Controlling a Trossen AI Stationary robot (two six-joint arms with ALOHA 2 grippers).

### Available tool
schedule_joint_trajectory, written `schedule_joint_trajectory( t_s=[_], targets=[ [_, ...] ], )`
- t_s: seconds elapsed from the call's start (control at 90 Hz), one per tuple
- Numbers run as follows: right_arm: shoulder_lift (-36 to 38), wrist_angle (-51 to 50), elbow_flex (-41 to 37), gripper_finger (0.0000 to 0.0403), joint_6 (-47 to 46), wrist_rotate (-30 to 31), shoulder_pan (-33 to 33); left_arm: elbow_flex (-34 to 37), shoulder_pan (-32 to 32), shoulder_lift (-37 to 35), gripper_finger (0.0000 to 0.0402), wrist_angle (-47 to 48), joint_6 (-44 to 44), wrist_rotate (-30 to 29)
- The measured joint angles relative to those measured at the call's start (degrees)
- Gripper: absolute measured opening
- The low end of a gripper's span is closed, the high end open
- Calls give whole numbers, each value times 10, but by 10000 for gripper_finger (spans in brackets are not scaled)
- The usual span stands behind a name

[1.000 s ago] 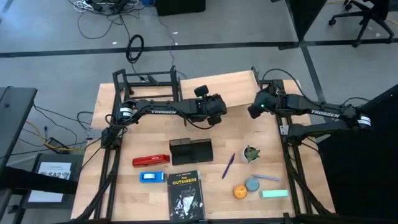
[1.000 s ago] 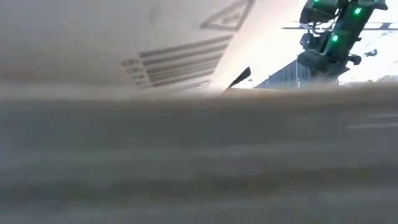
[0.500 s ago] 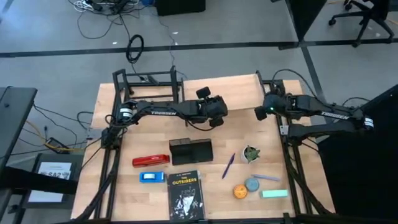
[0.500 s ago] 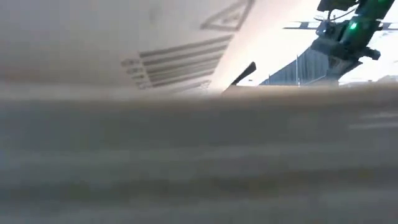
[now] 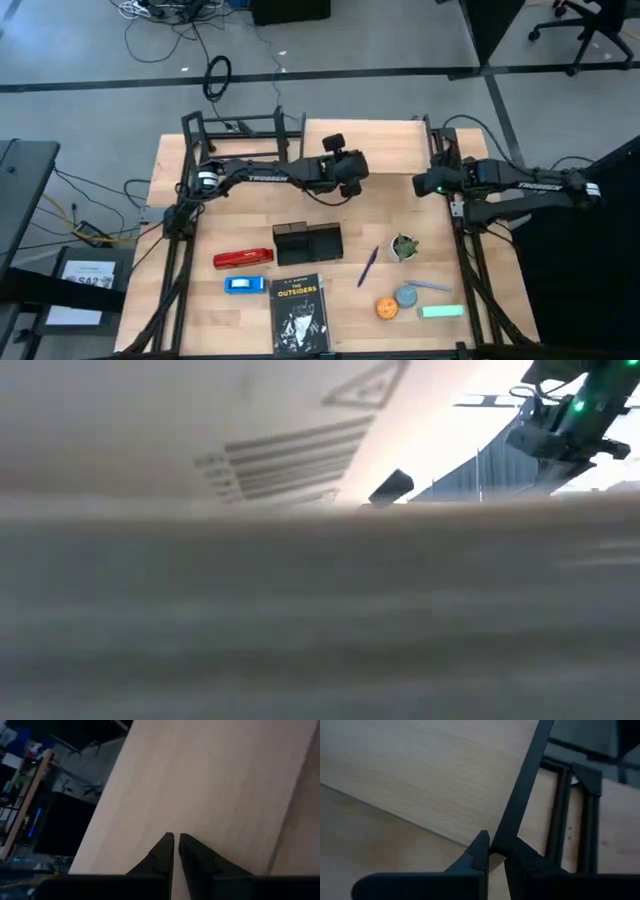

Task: Stock shelves
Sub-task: Adjust the shelf

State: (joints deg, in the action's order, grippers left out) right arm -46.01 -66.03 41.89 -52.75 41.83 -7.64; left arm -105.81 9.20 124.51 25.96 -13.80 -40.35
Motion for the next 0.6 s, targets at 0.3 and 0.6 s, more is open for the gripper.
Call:
schedule_joint_trajectory(
  t_s=[0.3,0.6],
  targets=[
    [-5,71,-4,23,160,-1,-91,-1,10,16,18,-10,24,-4],
    [-17,113,-3,59,239,-35,-169,0,12,16,18,-12,25,0]
  ],
)
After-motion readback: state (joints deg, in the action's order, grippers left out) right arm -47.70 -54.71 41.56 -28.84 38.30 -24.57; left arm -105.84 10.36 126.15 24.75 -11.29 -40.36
